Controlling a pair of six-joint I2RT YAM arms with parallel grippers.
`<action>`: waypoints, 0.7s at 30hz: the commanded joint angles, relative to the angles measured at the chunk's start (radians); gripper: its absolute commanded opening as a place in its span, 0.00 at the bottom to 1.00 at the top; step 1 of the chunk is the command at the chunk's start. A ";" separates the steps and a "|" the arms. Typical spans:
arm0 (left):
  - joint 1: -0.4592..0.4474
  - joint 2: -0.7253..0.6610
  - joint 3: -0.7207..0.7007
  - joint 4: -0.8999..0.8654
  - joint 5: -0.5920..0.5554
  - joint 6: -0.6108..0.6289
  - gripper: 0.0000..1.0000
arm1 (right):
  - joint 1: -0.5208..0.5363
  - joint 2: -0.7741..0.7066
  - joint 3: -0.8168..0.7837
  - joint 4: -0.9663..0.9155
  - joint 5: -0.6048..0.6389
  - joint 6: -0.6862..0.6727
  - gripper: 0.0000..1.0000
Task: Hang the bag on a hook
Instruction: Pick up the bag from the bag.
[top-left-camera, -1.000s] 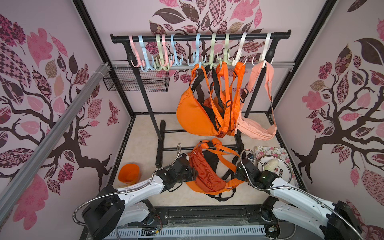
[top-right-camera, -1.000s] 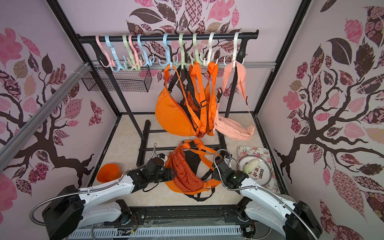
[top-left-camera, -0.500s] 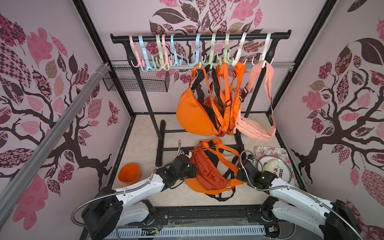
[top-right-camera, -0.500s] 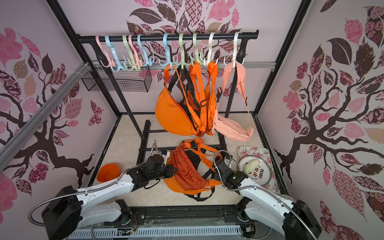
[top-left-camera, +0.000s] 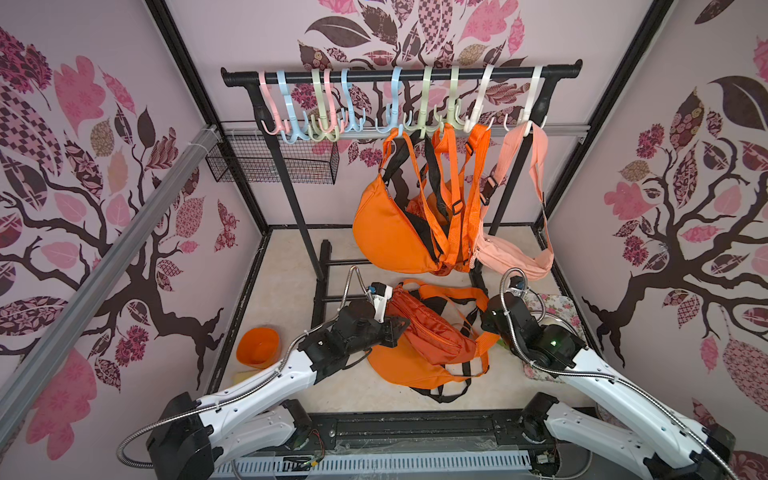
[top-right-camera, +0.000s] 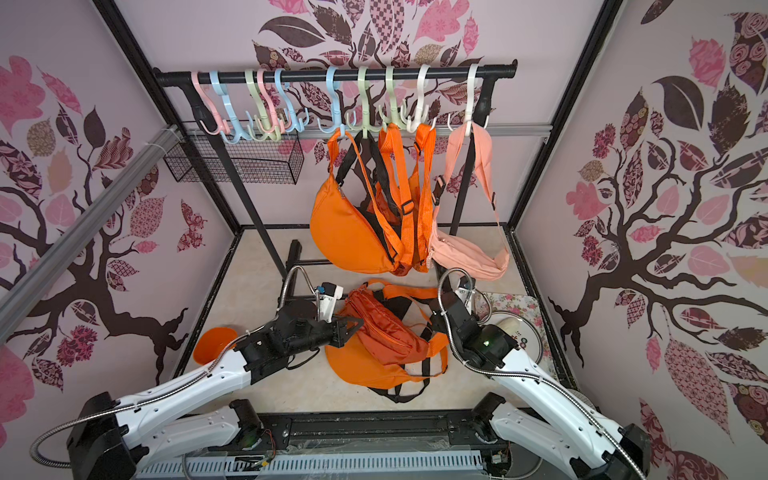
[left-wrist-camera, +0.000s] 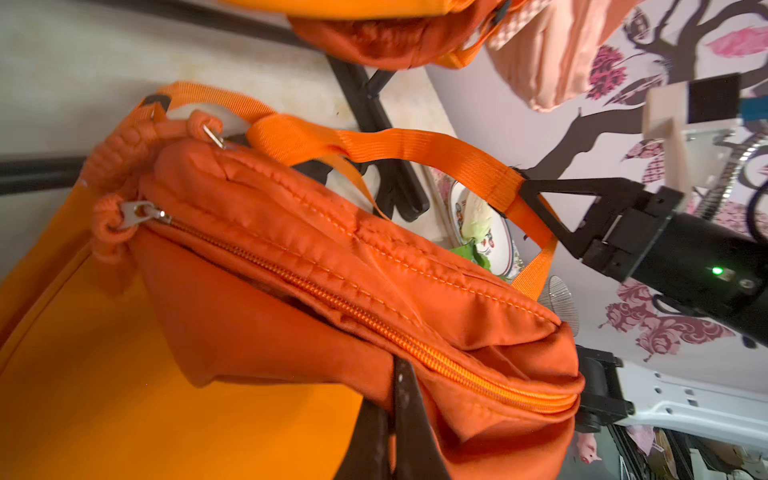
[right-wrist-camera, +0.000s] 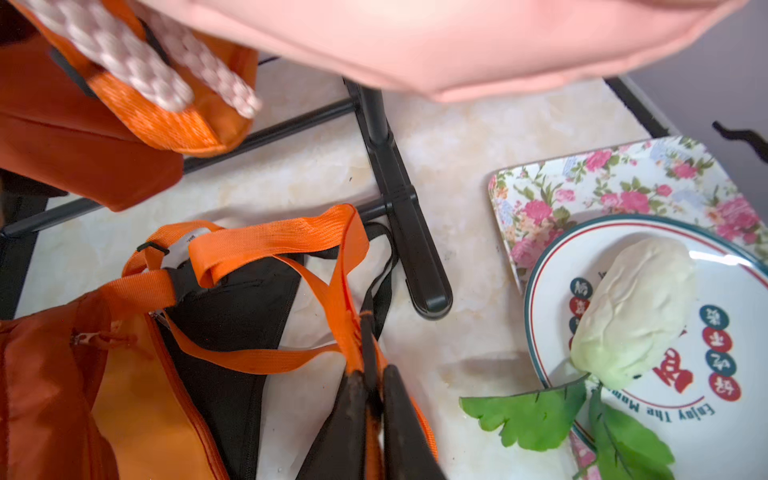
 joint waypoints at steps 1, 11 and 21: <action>-0.006 -0.056 0.068 0.036 0.000 0.066 0.00 | -0.004 -0.021 0.056 0.010 0.034 -0.060 0.08; -0.003 -0.254 0.028 -0.133 -0.119 0.102 0.00 | 0.006 -0.110 -0.025 0.116 -0.171 -0.086 0.00; 0.030 -0.420 -0.277 -0.206 -0.121 -0.070 0.00 | 0.108 0.016 -0.289 0.160 -0.328 0.014 0.22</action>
